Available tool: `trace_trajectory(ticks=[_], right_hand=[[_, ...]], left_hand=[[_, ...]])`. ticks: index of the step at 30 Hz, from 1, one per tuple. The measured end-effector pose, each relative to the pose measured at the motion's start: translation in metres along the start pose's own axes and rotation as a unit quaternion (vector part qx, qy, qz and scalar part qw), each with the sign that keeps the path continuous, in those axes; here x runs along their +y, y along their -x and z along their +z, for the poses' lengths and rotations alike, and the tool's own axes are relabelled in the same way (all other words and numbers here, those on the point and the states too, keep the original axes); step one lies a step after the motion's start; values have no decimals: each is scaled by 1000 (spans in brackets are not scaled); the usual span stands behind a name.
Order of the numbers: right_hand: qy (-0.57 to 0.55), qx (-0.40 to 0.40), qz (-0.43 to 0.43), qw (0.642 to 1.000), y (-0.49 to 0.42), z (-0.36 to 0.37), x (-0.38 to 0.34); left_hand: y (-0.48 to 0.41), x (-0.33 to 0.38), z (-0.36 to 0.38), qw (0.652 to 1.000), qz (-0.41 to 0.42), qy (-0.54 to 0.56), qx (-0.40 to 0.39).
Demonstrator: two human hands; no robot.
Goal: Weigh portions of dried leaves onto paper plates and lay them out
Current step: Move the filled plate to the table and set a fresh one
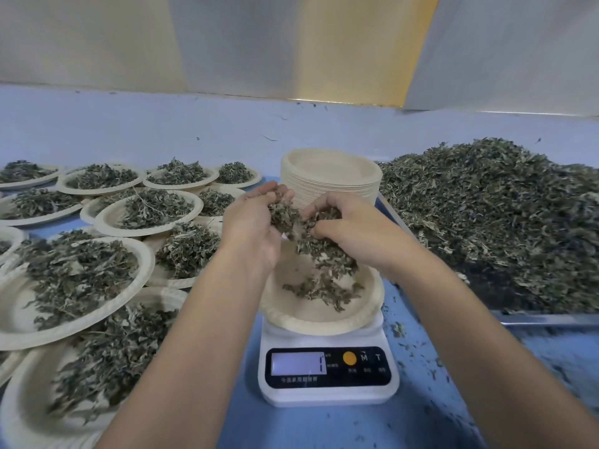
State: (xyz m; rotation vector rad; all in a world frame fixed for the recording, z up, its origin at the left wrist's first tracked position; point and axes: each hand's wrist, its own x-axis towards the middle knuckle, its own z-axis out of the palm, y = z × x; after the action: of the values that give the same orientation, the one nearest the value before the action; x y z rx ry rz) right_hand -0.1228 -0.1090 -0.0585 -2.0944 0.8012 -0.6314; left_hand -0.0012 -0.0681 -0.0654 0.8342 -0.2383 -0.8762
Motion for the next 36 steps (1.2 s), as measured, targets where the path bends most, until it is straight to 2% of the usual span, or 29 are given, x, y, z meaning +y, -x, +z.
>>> trace_trajectory(ticks=[6,11,26,30,36], right_hand=[[62,2,1,998,0,2,4],[32,24,-23,999,1,7,5],[-95,64,-4,993,1,4,2],[-58,80,-4,995,2,2,1],[-67,80,-9,994,3,1,1]], left_hand=[[-3,8,-1,999,3,51,-2],[0,10,1,998,-4,61,-12],[3,16,0,996,-9,88,-16],[3,15,0,996,-19,81,-24],[3,14,0,996,-22,82,-24]])
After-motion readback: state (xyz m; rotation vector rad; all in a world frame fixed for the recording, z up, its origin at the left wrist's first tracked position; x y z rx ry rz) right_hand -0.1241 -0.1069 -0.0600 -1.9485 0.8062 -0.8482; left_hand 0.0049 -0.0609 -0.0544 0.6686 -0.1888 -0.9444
